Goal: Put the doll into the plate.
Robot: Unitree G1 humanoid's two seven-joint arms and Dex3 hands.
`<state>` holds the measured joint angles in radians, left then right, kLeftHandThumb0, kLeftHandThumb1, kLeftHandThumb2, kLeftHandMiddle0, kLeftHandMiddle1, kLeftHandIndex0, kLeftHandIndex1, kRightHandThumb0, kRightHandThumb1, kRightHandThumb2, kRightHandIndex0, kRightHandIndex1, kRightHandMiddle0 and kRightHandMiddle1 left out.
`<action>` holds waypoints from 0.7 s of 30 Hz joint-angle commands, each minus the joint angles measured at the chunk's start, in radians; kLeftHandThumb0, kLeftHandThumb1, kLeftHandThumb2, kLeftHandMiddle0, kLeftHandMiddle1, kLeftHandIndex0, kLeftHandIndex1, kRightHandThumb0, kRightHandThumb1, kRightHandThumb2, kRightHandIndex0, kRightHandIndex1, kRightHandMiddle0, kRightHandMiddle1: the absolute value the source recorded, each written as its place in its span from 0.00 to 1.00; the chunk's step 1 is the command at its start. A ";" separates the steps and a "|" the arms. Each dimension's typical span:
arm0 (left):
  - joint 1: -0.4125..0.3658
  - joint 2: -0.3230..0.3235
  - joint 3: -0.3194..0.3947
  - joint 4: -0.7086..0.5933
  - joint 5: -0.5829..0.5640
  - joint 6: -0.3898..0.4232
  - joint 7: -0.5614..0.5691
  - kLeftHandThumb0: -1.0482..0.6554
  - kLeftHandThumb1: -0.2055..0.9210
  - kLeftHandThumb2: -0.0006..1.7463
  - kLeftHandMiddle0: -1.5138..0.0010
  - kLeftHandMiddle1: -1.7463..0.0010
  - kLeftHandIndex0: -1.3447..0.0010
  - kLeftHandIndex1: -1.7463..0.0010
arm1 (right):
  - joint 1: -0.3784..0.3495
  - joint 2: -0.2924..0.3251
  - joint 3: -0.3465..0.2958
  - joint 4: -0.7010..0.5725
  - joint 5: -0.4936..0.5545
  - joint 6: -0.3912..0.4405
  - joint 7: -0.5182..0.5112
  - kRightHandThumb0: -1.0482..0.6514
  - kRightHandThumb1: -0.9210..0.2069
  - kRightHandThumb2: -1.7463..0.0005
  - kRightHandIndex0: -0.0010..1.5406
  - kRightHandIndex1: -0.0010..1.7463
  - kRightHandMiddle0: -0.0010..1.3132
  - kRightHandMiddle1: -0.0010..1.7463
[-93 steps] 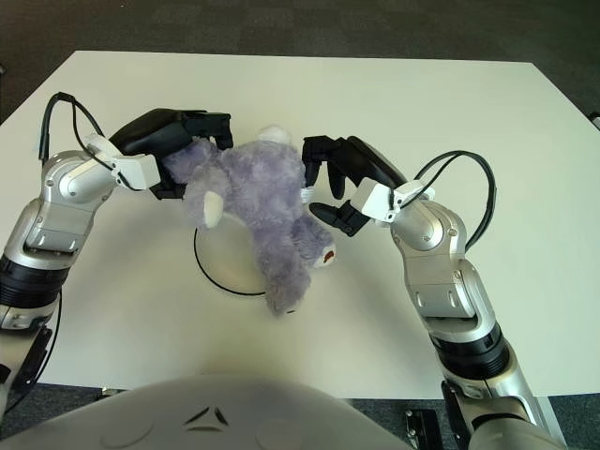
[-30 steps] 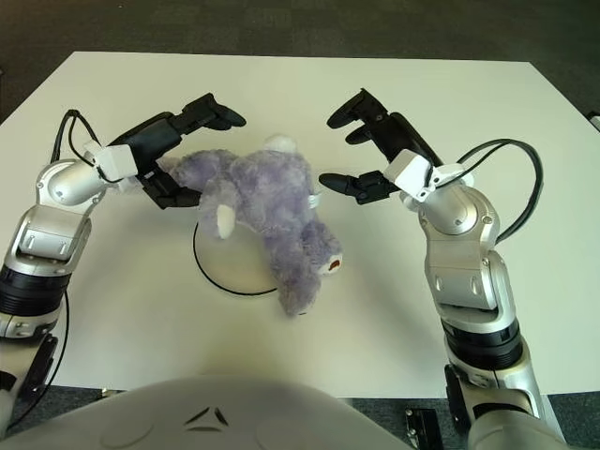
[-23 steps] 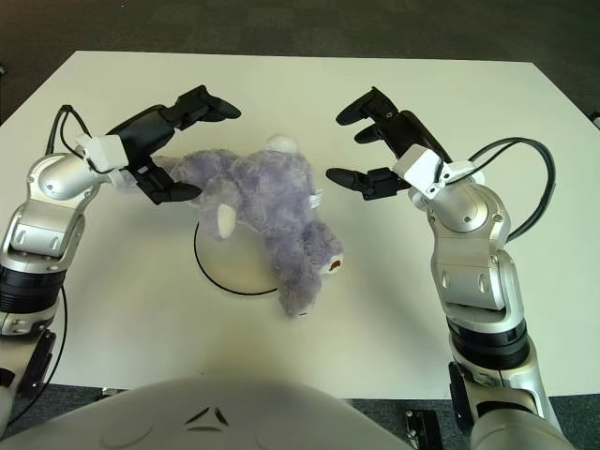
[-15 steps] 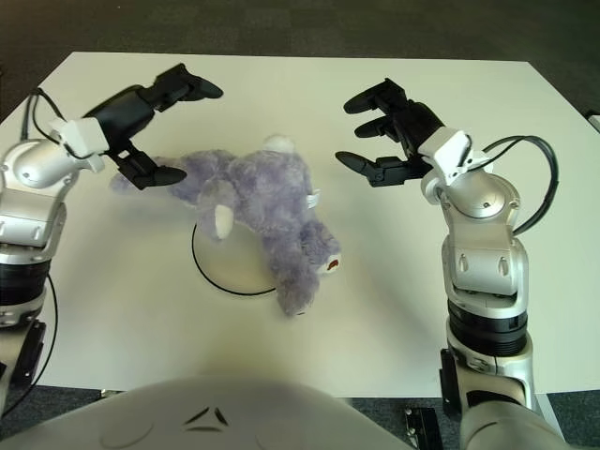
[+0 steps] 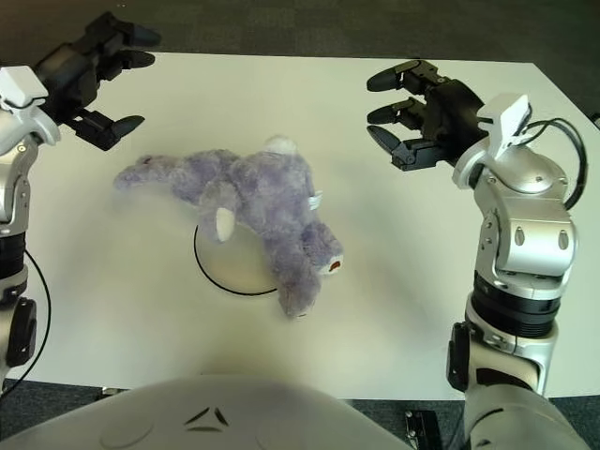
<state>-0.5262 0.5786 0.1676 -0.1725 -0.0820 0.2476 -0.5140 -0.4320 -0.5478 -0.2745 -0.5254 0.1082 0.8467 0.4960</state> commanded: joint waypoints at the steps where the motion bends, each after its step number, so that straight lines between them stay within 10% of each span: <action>1: -0.034 0.001 0.036 -0.021 -0.026 0.025 0.031 0.39 0.47 0.62 0.94 0.50 1.00 0.34 | 0.006 -0.001 0.009 0.014 0.002 -0.020 -0.032 0.34 0.52 0.41 0.05 0.61 0.00 0.76; 21: -0.027 0.009 0.030 -0.045 -0.039 0.047 0.047 0.39 0.49 0.61 0.93 0.49 1.00 0.33 | 0.022 -0.019 0.011 0.012 0.040 -0.034 -0.067 0.34 0.51 0.41 0.04 0.61 0.01 0.79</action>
<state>-0.5472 0.5789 0.1962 -0.2086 -0.1147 0.2884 -0.4753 -0.4154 -0.5545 -0.2644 -0.5150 0.1359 0.8262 0.4366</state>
